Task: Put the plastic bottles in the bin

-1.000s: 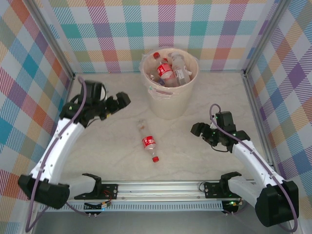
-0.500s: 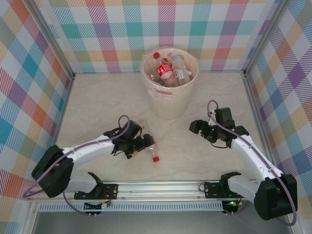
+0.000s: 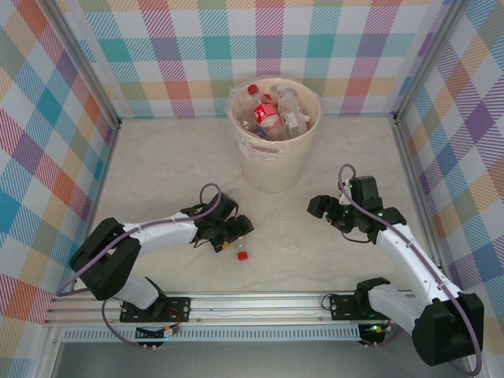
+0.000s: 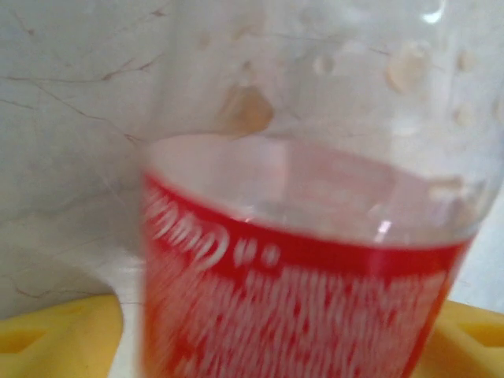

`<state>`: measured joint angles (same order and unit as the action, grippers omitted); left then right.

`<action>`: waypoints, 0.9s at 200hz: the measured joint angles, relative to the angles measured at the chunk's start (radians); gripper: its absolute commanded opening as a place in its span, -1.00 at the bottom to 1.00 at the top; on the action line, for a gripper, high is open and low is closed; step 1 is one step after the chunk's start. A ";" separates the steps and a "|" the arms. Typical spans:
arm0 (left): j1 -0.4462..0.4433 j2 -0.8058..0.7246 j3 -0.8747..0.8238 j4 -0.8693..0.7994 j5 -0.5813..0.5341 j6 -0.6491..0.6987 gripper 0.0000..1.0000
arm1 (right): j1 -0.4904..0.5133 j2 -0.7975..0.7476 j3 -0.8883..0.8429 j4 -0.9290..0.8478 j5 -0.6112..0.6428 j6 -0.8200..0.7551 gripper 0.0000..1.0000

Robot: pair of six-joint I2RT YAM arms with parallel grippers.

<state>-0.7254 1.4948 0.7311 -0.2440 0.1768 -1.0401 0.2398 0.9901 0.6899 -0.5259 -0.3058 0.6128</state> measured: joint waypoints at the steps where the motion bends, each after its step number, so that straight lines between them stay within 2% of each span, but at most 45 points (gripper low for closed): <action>1: 0.000 0.001 0.001 -0.003 -0.001 0.000 0.55 | 0.000 0.000 0.000 0.000 0.001 0.000 0.64; 61: 0.000 0.028 0.149 -0.099 -0.068 0.119 0.32 | 0.000 -0.012 0.023 -0.079 0.038 -0.011 0.63; 109: 0.000 0.000 0.319 -0.249 -0.143 0.269 0.29 | 0.000 -0.003 0.120 -0.119 -0.005 -0.030 0.63; 120: 0.000 -0.008 0.331 -0.274 -0.152 0.286 0.23 | 0.000 0.003 0.124 -0.118 -0.022 -0.029 0.63; 159: 0.000 -0.023 0.332 -0.308 -0.160 0.335 0.24 | 0.000 0.013 0.132 -0.126 -0.053 -0.024 0.62; 180: 0.000 -0.101 0.327 -0.306 -0.177 0.380 0.22 | 0.000 0.009 0.166 -0.127 -0.108 -0.022 0.62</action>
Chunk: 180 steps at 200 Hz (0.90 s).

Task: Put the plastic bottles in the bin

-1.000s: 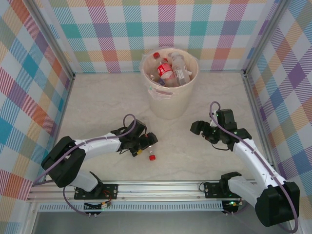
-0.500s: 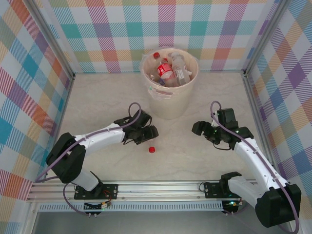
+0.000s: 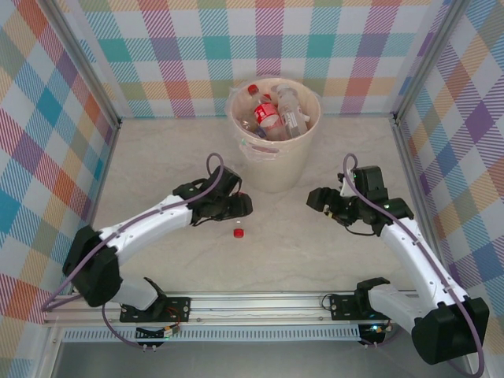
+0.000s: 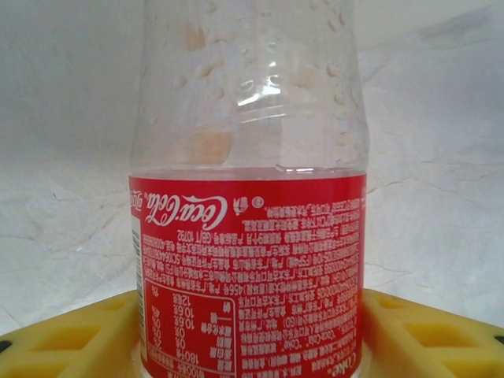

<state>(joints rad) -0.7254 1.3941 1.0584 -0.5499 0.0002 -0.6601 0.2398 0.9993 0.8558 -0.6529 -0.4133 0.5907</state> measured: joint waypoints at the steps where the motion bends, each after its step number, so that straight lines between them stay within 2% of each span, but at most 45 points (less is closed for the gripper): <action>1: 0.000 -0.010 -0.001 0.000 -0.003 0.004 0.22 | 0.000 0.000 0.002 0.000 -0.003 0.000 0.62; 28: 0.000 -0.215 -0.032 0.011 -0.018 0.081 0.16 | 0.013 0.002 0.112 0.005 -0.141 -0.026 0.62; 57: 0.000 -0.368 -0.066 0.031 -0.018 0.154 0.17 | 0.091 0.047 0.281 0.029 -0.198 -0.058 0.64; 100: 0.000 -0.468 -0.105 0.055 -0.021 0.236 0.18 | 0.288 0.242 0.510 0.136 -0.150 -0.058 0.69; 119: 0.000 -0.487 -0.105 0.094 -0.020 0.259 0.20 | 0.345 0.343 0.610 0.164 -0.129 -0.061 0.72; 180: 0.000 -0.449 -0.095 0.151 0.024 0.325 0.22 | 0.397 0.537 0.838 0.153 -0.031 -0.114 0.74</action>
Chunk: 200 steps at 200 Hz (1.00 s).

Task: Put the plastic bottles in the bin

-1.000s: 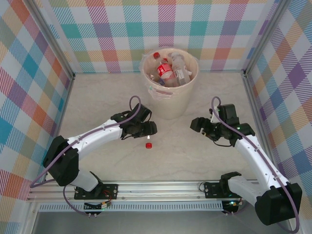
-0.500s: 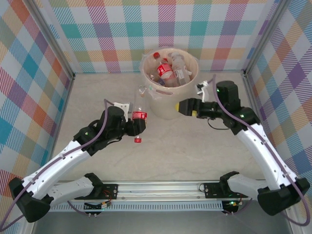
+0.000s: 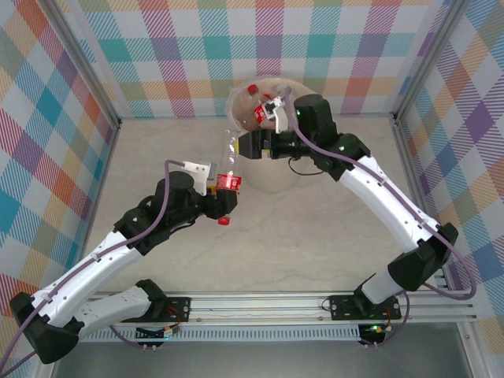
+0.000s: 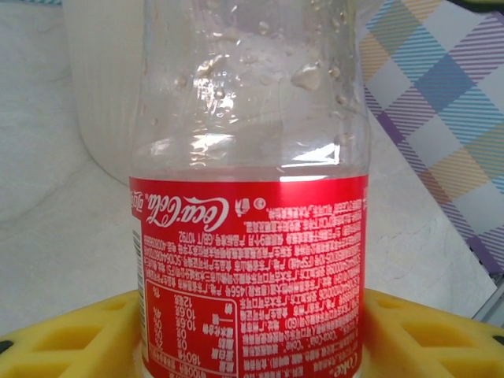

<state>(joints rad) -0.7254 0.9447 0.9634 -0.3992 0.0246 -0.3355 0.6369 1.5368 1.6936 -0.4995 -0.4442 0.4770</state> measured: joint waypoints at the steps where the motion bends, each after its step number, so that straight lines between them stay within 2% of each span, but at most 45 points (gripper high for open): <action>1: 0.000 0.001 0.000 0.001 0.001 0.001 0.23 | 0.000 0.004 0.005 0.000 0.002 0.000 0.74; 79: 0.001 0.027 0.023 0.018 0.027 0.027 0.23 | -0.007 0.169 0.172 -0.088 0.055 -0.034 0.65; 126: 0.001 0.055 0.051 0.005 0.018 0.037 0.22 | -0.014 0.203 0.201 -0.105 0.036 -0.034 0.27; 145: 0.001 0.076 0.072 -0.004 0.015 0.038 0.26 | -0.021 0.203 0.201 -0.104 0.030 -0.034 0.17; 169: 0.001 0.082 0.085 -0.009 0.011 0.039 0.50 | -0.029 0.203 0.205 -0.104 0.017 -0.034 0.13; 189: 0.001 0.084 0.110 -0.026 0.000 0.044 0.99 | -0.037 0.203 0.209 -0.107 0.018 -0.041 0.12; 200: 0.001 0.087 0.145 -0.051 -0.007 0.050 0.99 | -0.042 0.203 0.219 -0.114 0.018 -0.045 0.10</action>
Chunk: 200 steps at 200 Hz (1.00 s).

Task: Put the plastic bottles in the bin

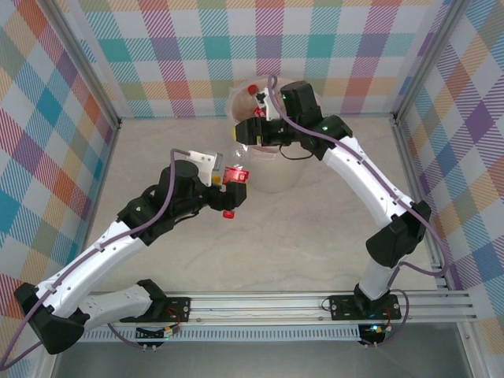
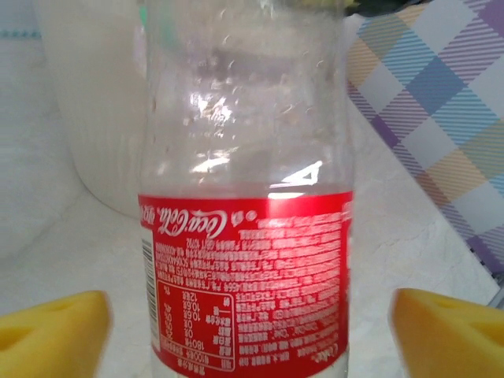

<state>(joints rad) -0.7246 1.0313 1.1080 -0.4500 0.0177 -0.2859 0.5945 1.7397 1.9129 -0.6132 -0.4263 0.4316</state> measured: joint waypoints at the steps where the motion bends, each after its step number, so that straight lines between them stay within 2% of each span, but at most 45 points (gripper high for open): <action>1: 0.000 0.000 0.003 -0.002 -0.001 0.000 0.99 | -0.001 0.000 0.002 -0.002 0.000 0.000 0.10; 52: 0.014 -0.015 0.177 -0.097 -0.088 0.003 0.99 | -0.087 0.010 0.200 -0.010 0.035 -0.042 0.07; 66: 0.047 -0.017 0.206 -0.098 -0.095 -0.013 0.99 | -0.126 0.010 0.260 0.007 0.054 -0.050 0.07; 85: 0.136 0.015 0.242 -0.090 -0.078 -0.065 0.89 | -0.185 0.010 0.331 0.039 0.090 -0.053 0.06; 110: 0.271 0.128 0.289 -0.031 -0.006 -0.178 0.77 | -0.252 0.008 0.380 0.079 0.165 -0.074 0.06; 127: 0.319 0.235 0.317 0.024 0.037 -0.239 0.75 | -0.291 0.006 0.382 0.095 0.227 -0.101 0.06; 163: 0.330 0.442 0.406 0.071 0.091 -0.298 0.79 | -0.348 0.006 0.382 0.096 0.323 -0.174 0.06; 200: 0.314 0.542 0.445 0.087 0.102 -0.303 0.77 | -0.370 0.056 0.418 0.066 0.344 -0.245 0.06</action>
<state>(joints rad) -0.4107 1.5738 1.5528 -0.3630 0.1196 -0.5884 0.2241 1.7958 2.3310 -0.5472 -0.0818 0.1867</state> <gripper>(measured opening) 0.892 0.585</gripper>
